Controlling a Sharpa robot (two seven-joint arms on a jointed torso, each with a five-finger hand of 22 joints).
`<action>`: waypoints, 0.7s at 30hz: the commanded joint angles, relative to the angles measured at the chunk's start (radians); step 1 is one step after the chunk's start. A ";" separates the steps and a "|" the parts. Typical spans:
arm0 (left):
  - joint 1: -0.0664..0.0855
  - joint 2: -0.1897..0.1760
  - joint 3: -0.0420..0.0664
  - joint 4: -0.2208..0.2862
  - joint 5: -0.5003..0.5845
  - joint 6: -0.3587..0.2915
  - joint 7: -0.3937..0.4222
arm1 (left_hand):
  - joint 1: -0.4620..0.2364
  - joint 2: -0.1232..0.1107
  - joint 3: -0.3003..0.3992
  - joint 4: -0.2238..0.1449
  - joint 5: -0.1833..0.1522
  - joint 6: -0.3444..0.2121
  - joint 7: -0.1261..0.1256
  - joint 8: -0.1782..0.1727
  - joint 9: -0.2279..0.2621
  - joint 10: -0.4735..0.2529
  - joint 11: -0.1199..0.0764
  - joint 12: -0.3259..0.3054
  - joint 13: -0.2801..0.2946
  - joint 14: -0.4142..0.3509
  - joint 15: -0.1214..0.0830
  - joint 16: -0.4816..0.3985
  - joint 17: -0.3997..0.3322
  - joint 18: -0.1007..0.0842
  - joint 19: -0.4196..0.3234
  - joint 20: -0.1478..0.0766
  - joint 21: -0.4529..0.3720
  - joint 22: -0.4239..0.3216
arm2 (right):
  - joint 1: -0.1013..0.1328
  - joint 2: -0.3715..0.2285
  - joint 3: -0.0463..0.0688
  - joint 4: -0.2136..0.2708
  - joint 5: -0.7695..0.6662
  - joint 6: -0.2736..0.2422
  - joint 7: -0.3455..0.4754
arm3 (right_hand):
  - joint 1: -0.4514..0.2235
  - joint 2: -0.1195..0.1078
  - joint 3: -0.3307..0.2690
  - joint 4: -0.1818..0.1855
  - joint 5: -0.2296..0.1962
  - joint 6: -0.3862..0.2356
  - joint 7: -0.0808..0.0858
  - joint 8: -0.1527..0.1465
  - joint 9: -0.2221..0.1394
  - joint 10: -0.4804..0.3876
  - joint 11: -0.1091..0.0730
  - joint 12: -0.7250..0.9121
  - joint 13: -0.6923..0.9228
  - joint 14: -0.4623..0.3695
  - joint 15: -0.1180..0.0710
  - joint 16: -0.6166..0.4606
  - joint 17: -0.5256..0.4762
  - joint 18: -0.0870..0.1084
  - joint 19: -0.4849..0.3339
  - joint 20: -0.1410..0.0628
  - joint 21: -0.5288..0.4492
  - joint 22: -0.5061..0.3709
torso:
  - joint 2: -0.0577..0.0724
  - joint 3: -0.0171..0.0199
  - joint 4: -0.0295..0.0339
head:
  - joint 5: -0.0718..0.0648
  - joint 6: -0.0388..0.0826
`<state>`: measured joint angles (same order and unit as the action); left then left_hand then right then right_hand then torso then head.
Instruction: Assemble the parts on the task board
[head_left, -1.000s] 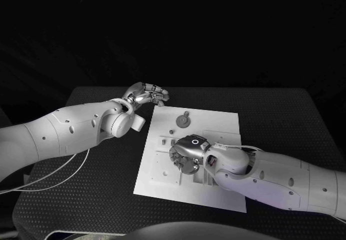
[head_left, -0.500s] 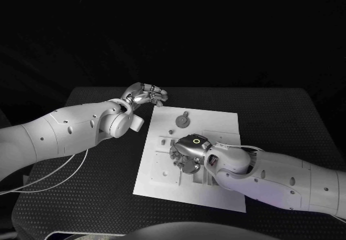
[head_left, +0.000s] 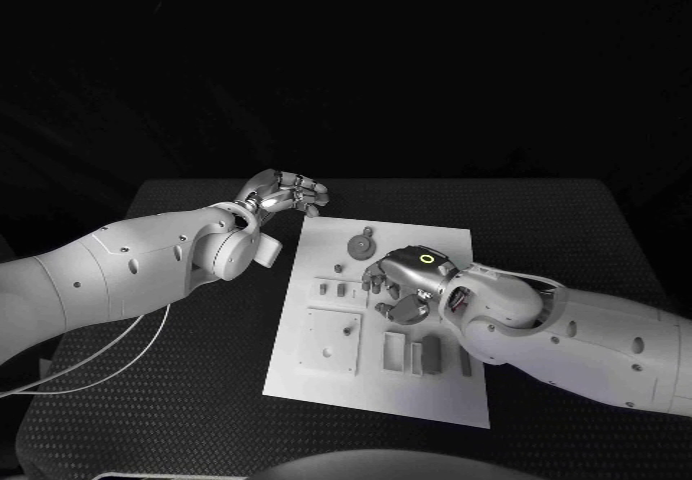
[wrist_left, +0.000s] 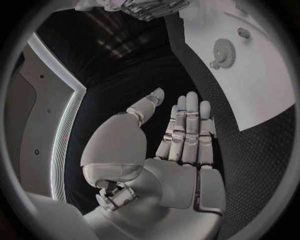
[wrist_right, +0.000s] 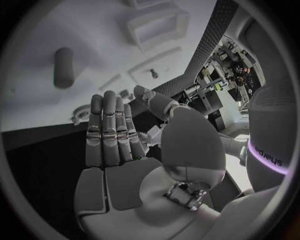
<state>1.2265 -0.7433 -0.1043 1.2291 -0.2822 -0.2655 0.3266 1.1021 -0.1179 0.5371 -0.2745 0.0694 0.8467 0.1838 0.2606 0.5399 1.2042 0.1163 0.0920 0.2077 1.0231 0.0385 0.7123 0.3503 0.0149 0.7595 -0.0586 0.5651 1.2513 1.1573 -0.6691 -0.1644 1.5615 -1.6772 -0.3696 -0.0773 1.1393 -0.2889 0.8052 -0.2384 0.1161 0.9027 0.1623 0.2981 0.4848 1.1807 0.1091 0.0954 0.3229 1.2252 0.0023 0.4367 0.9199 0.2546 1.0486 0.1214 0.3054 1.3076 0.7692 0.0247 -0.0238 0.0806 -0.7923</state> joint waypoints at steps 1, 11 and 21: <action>0.002 0.005 0.001 -0.010 0.005 0.016 0.020 | -0.006 -0.007 -0.002 0.004 -0.006 0.001 -0.006 0.007 0.002 -0.003 -0.001 -0.003 -0.002 -0.002 0.009 -0.005 0.002 0.009 -0.002 0.006 -0.007 0.002 | 0.016 -0.041 0.018 0.030 0.129 -0.042 0.067 | -0.015 0.001 -0.016 0.002 0.006 -0.007 -0.003 -0.004 -0.002 -0.008 0.000 -0.007 -0.003 0.009 0.001 0.006 0.002 0.007 0.007 -0.002 0.007 0.023 | -0.001 0.0005 -0.0027 | -0.009 0.010; 0.002 0.018 0.000 -0.037 0.008 0.019 0.023 | -0.006 -0.005 -0.002 0.003 -0.006 0.007 -0.010 0.011 0.004 0.005 -0.005 0.002 0.000 -0.003 0.010 -0.010 0.005 0.009 -0.003 0.007 -0.010 0.004 | 0.047 -0.155 0.046 0.027 0.144 0.080 0.068 | -0.076 0.006 -0.160 -0.012 0.054 -0.041 -0.010 -0.014 -0.014 -0.062 0.020 -0.032 -0.033 -0.006 0.018 -0.001 0.015 0.007 -0.016 0.002 0.010 0.022 | -0.010 0.0031 -0.0083 | -0.017 0.022; 0.001 0.022 0.000 -0.050 0.010 0.021 0.023 | -0.007 -0.005 -0.003 0.003 -0.006 0.005 -0.009 0.010 0.003 0.003 -0.005 0.001 -0.001 -0.004 0.010 -0.012 0.007 0.009 -0.003 0.007 -0.011 0.005 | 0.041 -0.172 0.036 0.005 0.083 0.157 0.045 | -0.092 0.003 -0.218 -0.014 0.069 -0.056 -0.026 -0.014 -0.019 -0.110 0.033 -0.029 -0.062 -0.015 0.029 -0.002 0.026 0.007 -0.025 0.005 0.010 0.022 | -0.012 0.0054 -0.0135 | -0.021 0.020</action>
<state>1.2265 -0.7236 -0.1045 1.1795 -0.2803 -0.2591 0.3345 1.1021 -0.1179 0.5371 -0.2746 0.0694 0.8520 0.1784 0.2665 0.5419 1.2066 0.1140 0.0920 0.2078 1.0200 0.0415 0.7074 0.3561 0.0149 0.7559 -0.0550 0.5600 1.2553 1.2014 -0.8431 -0.1280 1.5676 -1.5618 -0.2717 -0.0305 1.0541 -0.2854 0.5914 -0.2524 0.1859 0.8529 0.1375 0.2842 0.4669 1.0771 0.1447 0.0683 0.2615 1.2091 0.0252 0.4367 0.9456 0.2520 1.0302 0.1283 0.3116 1.3077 0.7579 0.0300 -0.0351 0.0601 -0.7705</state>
